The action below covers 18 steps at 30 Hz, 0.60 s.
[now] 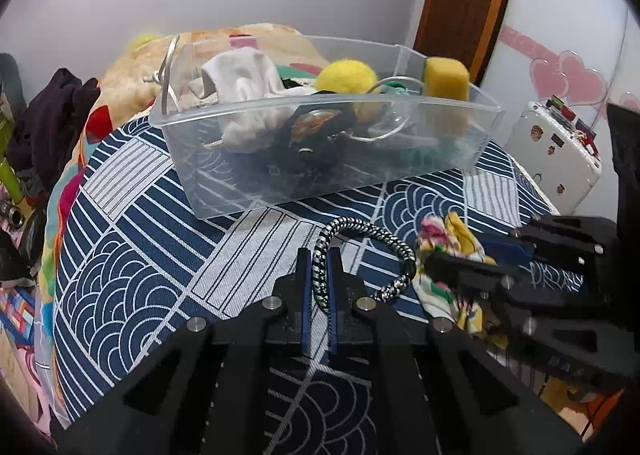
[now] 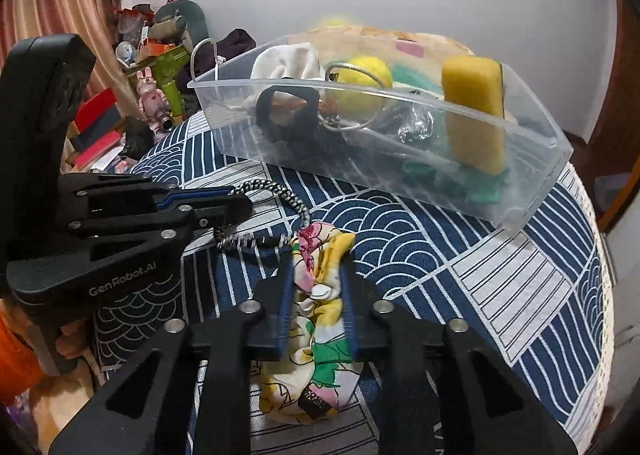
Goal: Organize soft objects
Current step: 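Grasp the beaded bracelet with the left gripper while the right grasps the floral scrunchie, then place the bracelet and floral scrunchie into the clear box and release both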
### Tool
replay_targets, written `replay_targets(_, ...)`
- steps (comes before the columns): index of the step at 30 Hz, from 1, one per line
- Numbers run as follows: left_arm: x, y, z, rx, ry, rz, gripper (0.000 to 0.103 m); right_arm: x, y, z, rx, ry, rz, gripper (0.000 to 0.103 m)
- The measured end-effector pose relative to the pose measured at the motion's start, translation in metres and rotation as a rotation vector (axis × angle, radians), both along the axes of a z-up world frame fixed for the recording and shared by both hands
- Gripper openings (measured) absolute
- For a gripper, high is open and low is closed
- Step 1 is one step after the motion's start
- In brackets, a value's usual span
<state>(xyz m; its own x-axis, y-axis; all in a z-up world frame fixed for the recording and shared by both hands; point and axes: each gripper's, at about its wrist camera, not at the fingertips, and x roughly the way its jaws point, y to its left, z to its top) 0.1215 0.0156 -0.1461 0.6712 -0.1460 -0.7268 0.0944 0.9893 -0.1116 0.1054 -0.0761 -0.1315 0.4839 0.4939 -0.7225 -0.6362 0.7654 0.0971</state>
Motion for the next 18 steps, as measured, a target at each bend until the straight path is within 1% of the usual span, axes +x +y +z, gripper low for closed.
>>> replay_targets(4, -0.008, 0.001, 0.009, 0.002, -0.038, 0.010, 0.006, 0.000, -0.009, 0.006, 0.024, -0.019, -0.025, 0.015)
replay_targets(10, -0.018, 0.009, 0.039, -0.021, -0.121, 0.033, 0.006, 0.001, -0.023, 0.030, 0.066, -0.068, -0.062, 0.015)
replay_targets(14, -0.020, 0.016, 0.064, -0.041, -0.192, 0.044, 0.006, 0.001, -0.026, 0.052, 0.092, -0.133, -0.081, 0.015)
replay_targets(18, -0.016, 0.021, 0.084, -0.054, -0.243, 0.061, 0.006, 0.005, -0.024, 0.071, 0.122, -0.189, -0.099, 0.015)
